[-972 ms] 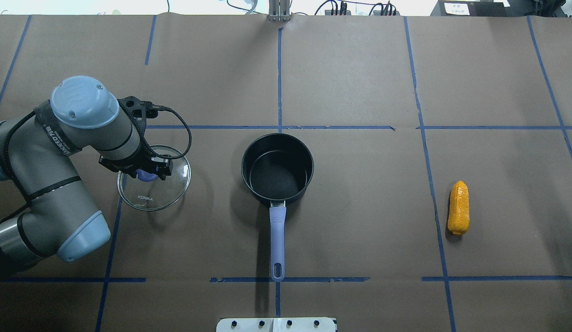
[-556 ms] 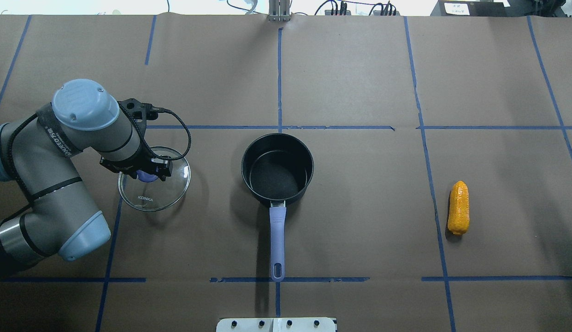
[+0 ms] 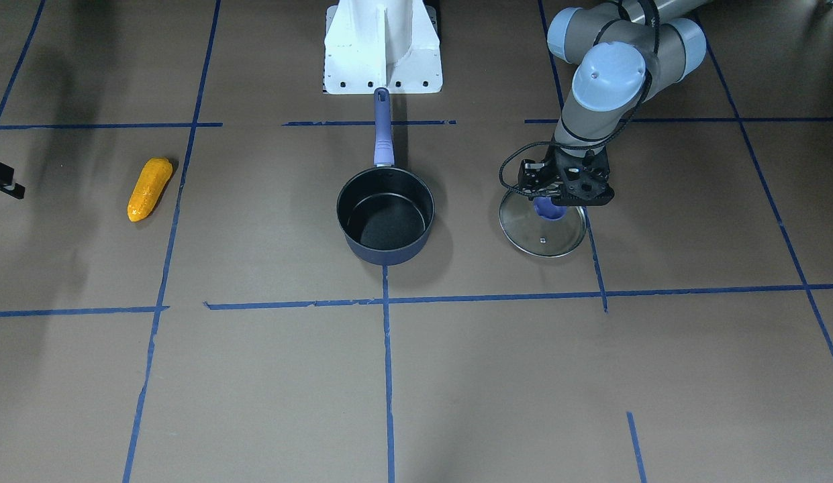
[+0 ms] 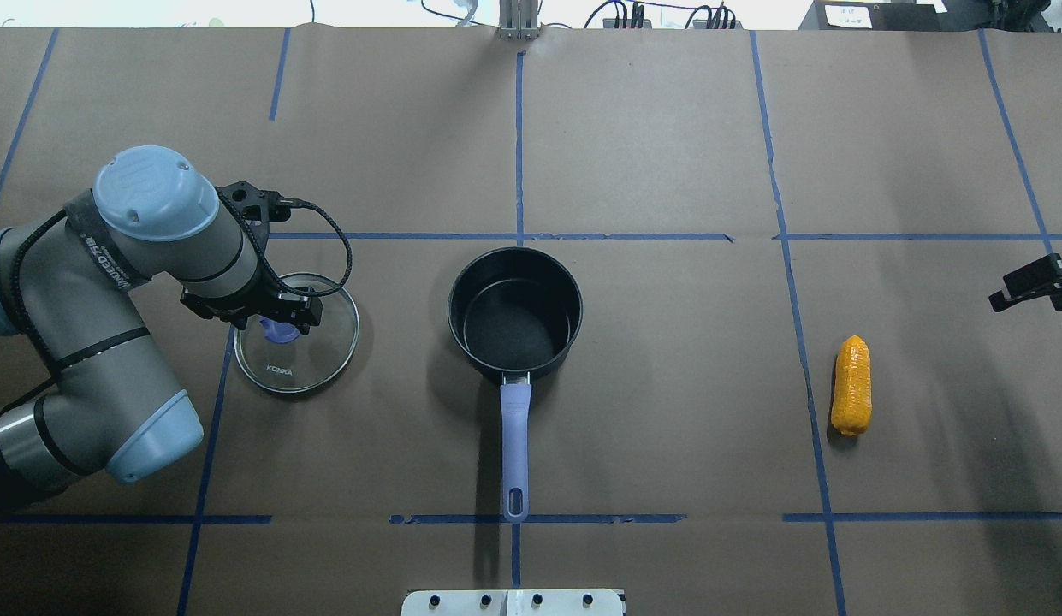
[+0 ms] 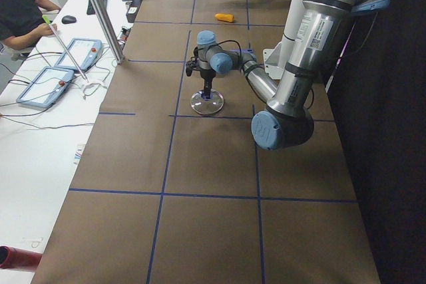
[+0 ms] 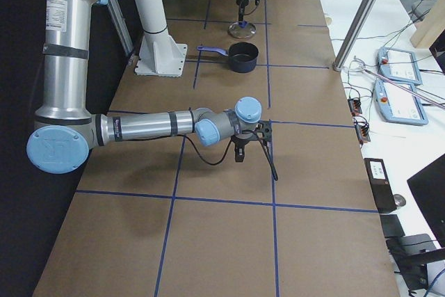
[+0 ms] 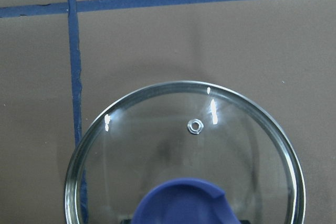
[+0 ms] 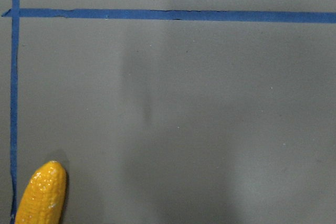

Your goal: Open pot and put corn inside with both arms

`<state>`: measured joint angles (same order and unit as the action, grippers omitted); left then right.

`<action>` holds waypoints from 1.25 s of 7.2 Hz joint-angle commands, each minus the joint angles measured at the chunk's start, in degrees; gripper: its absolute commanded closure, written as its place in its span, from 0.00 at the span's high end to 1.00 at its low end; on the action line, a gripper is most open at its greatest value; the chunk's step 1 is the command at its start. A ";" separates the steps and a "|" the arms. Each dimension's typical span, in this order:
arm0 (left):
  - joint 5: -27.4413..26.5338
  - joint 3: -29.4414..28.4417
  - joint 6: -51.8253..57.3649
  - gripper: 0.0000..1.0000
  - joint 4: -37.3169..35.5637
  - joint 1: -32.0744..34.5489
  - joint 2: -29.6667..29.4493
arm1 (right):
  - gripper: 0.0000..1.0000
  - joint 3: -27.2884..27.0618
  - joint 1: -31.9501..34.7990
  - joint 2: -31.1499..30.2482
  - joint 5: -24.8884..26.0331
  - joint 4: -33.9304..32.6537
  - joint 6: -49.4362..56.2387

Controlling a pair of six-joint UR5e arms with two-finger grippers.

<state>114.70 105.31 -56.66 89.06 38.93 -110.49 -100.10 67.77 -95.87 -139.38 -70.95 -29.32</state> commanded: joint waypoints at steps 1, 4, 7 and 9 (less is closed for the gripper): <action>0.00 0.95 0.06 1.00 -0.03 0.44 1.67 | 1.00 -0.18 -3.07 0.42 0.77 5.98 -8.62; 3.76 3.40 4.85 1.00 -0.21 8.14 6.66 | 1.00 -0.45 -15.59 1.12 11.52 18.43 -33.94; 8.78 5.88 17.20 1.00 -0.21 16.61 12.58 | 0.99 -3.08 -23.63 -0.71 19.22 20.15 -44.58; 8.70 6.23 17.20 1.00 -0.21 16.61 12.58 | 0.99 -3.08 -27.24 -0.89 22.13 20.15 -48.62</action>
<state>123.20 111.34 -39.74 88.86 55.27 -98.02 -103.11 42.69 -96.58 -118.58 -50.85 -75.53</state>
